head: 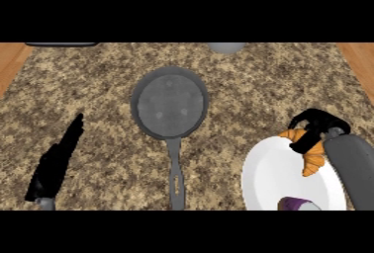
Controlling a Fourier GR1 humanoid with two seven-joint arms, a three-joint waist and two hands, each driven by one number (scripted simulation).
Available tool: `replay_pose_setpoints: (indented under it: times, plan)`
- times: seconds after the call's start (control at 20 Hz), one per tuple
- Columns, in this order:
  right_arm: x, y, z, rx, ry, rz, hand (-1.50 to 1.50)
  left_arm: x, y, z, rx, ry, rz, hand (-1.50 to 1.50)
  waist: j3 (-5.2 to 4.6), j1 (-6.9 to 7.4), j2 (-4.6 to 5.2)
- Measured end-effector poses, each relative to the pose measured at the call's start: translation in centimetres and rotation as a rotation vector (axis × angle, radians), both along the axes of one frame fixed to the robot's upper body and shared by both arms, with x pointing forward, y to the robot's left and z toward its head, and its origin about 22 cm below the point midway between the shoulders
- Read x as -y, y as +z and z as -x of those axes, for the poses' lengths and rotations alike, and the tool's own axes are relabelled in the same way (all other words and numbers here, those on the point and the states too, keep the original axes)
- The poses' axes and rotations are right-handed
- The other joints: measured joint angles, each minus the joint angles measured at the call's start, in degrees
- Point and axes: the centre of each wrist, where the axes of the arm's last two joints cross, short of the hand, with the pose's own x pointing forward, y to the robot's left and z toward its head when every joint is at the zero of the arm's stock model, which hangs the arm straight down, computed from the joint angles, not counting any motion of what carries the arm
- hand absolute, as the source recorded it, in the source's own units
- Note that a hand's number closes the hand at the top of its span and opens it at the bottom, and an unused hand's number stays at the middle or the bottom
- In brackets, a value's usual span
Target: Pick the croissant from the plate and place it in the pan
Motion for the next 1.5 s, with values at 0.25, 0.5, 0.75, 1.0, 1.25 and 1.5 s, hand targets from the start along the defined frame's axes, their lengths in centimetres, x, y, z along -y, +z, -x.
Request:
replay_pose_setpoints:
  times: [0.25, 0.5, 0.75, 1.0, 1.25, 1.5]
  plan:
    - [-2.2, 0.9, -1.5, 0.061, 0.141, 0.032, 1.5, 0.5, 0.0, 0.0, 0.005, -0.01, 0.002, 0.0, 0.43, 0.72, 0.47]
    - [-4.5, 1.7, -2.9, 0.156, 0.307, 0.101, 1.5, 0.5, 0.3, -0.5, 0.008, -0.014, 0.009, 0.0, 0.66, 1.16, 0.73]
    - [-4.2, 4.1, -3.8, 0.405, 0.336, 0.178, 1.5, 0.4, 0.0, -0.2, 0.008, -0.011, 0.006, 0.0, 0.73, 0.94, 0.69]
    - [-6.0, 8.5, -4.5, 0.785, 0.4, 0.171, 1.5, 0.3, -0.3, 0.2, 0.0, -0.013, 0.007, 0.0, 0.77, 0.66, 0.49]
    - [-8.7, 10.9, -4.8, 1.033, 0.476, 0.112, 1.5, 0.3, -0.3, 0.7, -0.002, -0.015, 0.009, 0.0, 0.73, 0.77, 0.5]
    - [-12.7, 13.1, -5.9, 1.127, 0.497, -0.001, 1.5, 0.6, -0.3, 0.5, 0.009, -0.021, 0.005, 0.0, 0.71, 0.92, 0.58]
